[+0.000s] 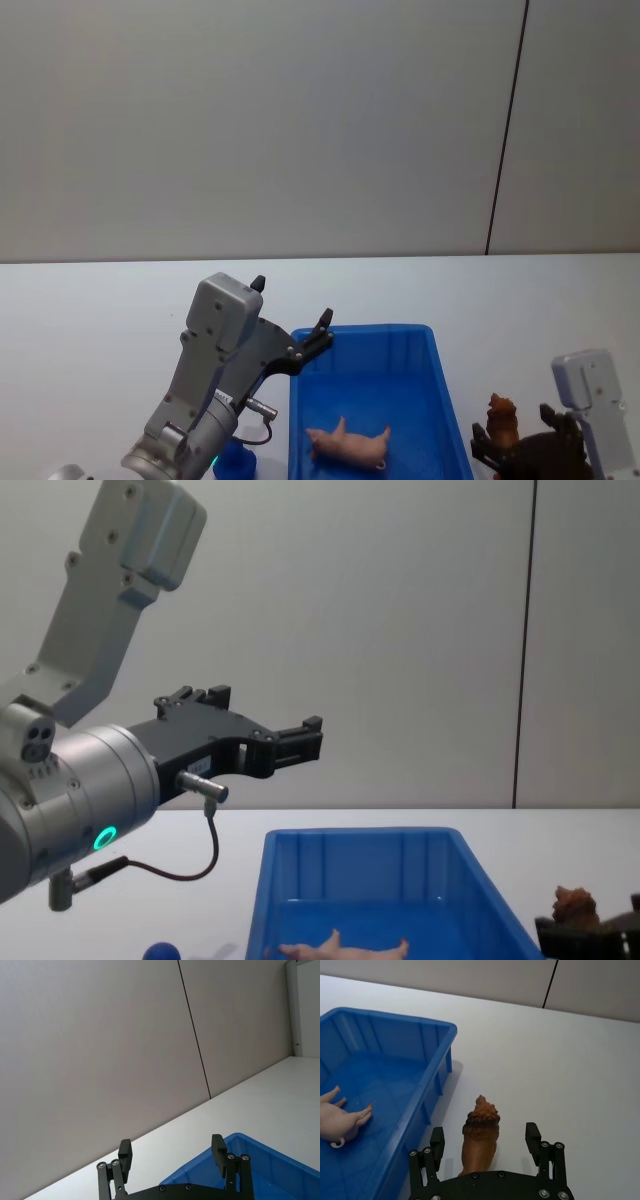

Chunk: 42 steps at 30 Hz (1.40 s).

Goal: Pick up the two dolls from the table and place them into the box.

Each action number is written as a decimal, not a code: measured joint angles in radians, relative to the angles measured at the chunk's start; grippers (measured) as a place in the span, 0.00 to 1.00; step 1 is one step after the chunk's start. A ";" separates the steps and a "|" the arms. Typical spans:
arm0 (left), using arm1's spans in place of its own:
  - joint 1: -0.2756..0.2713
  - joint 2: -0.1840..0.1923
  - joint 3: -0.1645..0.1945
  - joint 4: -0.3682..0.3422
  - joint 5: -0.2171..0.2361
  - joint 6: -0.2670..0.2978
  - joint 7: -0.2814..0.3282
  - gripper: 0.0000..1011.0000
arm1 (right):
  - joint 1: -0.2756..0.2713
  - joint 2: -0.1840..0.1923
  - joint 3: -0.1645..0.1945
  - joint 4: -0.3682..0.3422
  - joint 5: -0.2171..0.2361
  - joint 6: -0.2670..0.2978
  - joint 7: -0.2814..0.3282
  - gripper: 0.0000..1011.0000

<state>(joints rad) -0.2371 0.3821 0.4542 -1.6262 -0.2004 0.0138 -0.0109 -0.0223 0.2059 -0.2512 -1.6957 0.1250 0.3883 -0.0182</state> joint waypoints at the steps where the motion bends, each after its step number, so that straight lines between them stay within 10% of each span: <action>1: 0.000 0.000 0.000 0.000 0.000 0.000 0.000 0.99 | 0.000 0.000 0.000 0.003 0.001 0.001 0.001 0.99; 24: 0.000 0.000 0.000 0.000 0.000 0.000 0.000 0.99 | -0.012 -0.012 -0.002 0.037 0.017 0.004 0.030 0.36; 42: 0.000 0.000 0.000 0.000 0.000 0.000 0.000 0.99 | -0.008 -0.005 0.013 -0.029 -0.007 -0.080 0.031 0.34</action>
<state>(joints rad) -0.2371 0.3821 0.4542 -1.6262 -0.2004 0.0138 -0.0109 -0.0303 0.2010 -0.2383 -1.7252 0.1178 0.3086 0.0127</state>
